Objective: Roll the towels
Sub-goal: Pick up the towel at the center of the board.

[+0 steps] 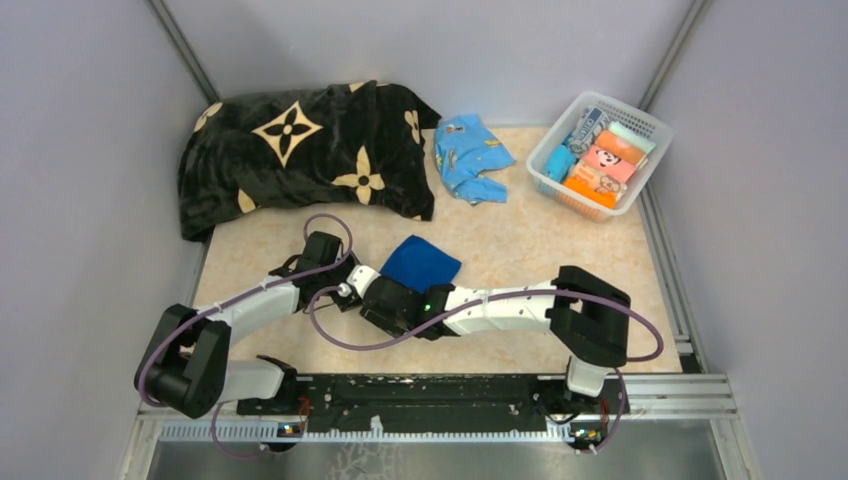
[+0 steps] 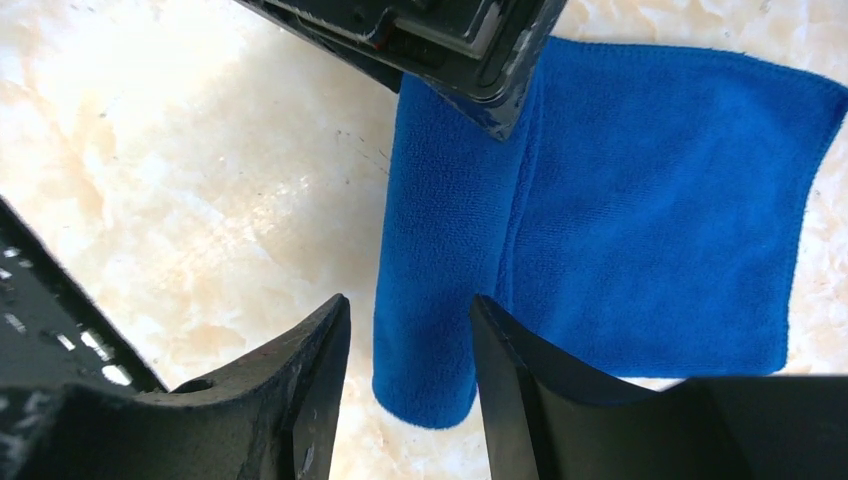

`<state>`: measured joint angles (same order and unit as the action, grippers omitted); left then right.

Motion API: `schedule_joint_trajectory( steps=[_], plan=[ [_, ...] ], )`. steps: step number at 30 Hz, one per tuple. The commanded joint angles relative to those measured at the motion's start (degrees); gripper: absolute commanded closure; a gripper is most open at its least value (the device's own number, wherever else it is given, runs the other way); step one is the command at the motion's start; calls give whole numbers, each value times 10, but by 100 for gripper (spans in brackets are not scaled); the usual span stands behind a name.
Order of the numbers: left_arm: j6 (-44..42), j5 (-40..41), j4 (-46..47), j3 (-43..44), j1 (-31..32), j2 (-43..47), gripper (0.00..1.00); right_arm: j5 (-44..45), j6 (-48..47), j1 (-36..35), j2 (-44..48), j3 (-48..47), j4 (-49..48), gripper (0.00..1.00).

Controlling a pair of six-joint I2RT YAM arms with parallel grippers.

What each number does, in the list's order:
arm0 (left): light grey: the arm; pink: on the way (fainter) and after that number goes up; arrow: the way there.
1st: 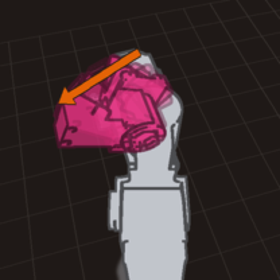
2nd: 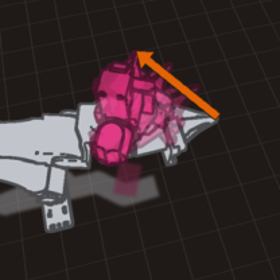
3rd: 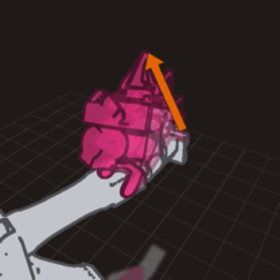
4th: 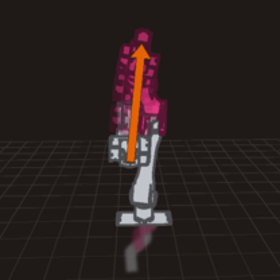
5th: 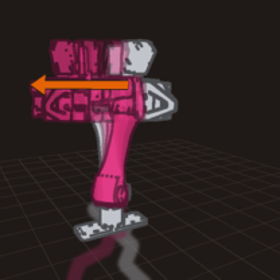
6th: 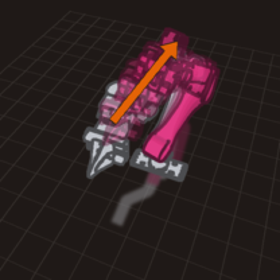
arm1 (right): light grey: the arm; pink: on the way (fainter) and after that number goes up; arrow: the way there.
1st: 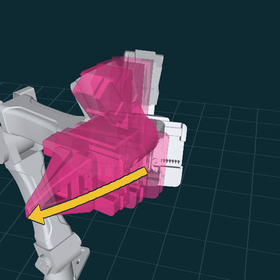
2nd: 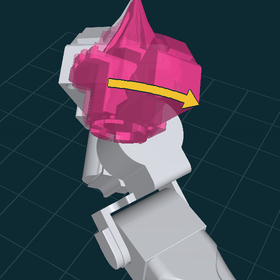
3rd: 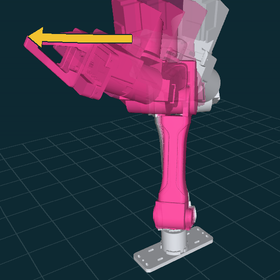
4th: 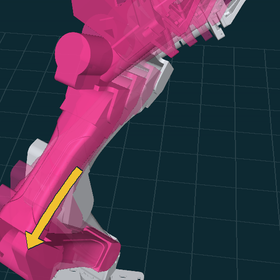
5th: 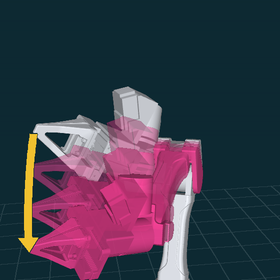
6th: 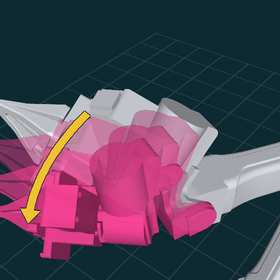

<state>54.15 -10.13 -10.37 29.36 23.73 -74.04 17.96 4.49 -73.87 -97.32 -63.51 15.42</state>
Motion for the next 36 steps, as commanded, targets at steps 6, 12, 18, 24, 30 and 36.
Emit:
schedule_joint_trajectory(
  steps=[6,12,18,24,30,36],
  plan=[
    [-13,36,-34,-21,-2,-17,40,18,1,-5,-64,-10,-5,52],
    [-13,35,-35,-18,-2,-16,39,38,6,-5,-99,2,16,53],
    [-14,36,-40,-15,-2,-7,38,64,8,-4,-126,14,37,62],
    [-16,38,-62,2,-2,17,33,-53,19,15,-83,47,5,81],
    [-22,62,-126,20,-4,95,23,-299,53,96,-53,71,-66,91],
    [-12,58,-149,-10,-8,188,19,-542,127,195,-85,94,-182,95]
  ],
)
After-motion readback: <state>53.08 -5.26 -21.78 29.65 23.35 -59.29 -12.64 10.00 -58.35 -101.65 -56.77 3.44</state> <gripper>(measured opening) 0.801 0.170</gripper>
